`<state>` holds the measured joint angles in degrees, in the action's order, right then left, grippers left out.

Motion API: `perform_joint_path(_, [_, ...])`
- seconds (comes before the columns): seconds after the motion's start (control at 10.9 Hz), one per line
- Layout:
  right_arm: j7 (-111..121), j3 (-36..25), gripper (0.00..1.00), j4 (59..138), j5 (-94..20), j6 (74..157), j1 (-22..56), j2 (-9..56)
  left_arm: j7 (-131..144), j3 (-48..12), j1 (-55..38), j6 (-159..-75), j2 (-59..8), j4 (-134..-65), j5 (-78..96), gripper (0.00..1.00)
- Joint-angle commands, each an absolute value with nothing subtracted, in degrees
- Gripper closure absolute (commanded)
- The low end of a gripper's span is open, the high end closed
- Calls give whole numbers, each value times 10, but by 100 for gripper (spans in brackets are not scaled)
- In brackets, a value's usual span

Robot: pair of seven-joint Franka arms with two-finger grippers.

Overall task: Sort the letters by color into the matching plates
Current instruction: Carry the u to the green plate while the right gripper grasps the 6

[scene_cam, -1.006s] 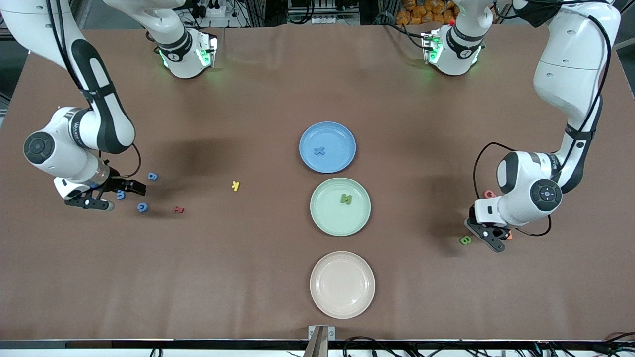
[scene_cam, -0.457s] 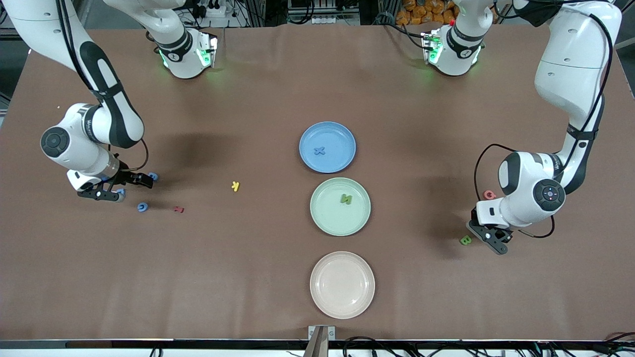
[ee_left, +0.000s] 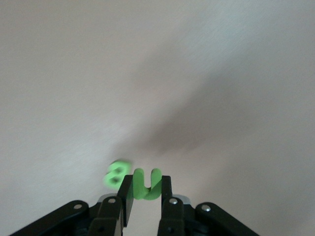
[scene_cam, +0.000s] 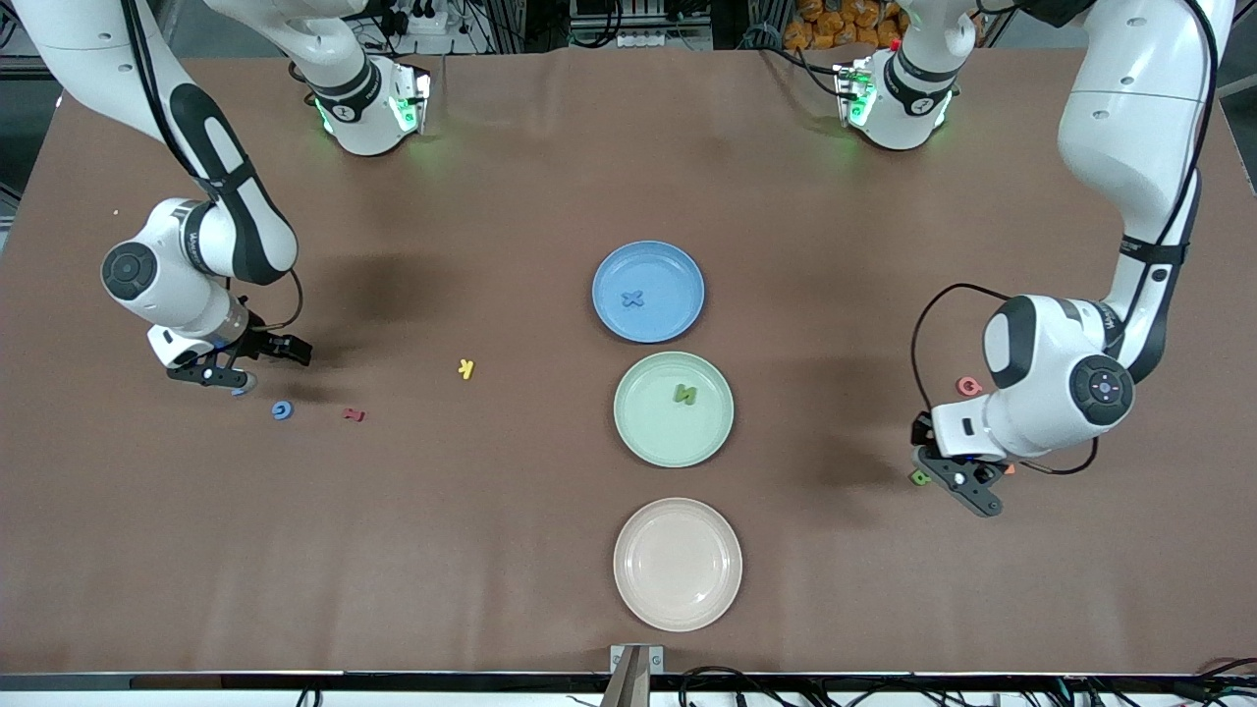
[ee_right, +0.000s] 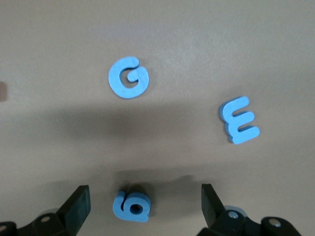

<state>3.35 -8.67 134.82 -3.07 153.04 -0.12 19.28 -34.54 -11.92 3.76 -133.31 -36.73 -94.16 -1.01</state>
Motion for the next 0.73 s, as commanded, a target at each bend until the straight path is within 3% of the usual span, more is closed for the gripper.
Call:
perform_joint_path(0.0, [40,-79,0,1373,-43,1550,-5,185,-246,-171,30,-1317,-366,-940,5,100])
perform_joint_path(0.27, [40,-78,2,1376,-49,1557,1,192,-144,-178,-30,-1317,-370,-939,4,100])
perform_joint_path(0.64, [39,-76,28,1376,-50,1563,6,197,-1,-172,-118,-1324,-381,-933,-3,100])
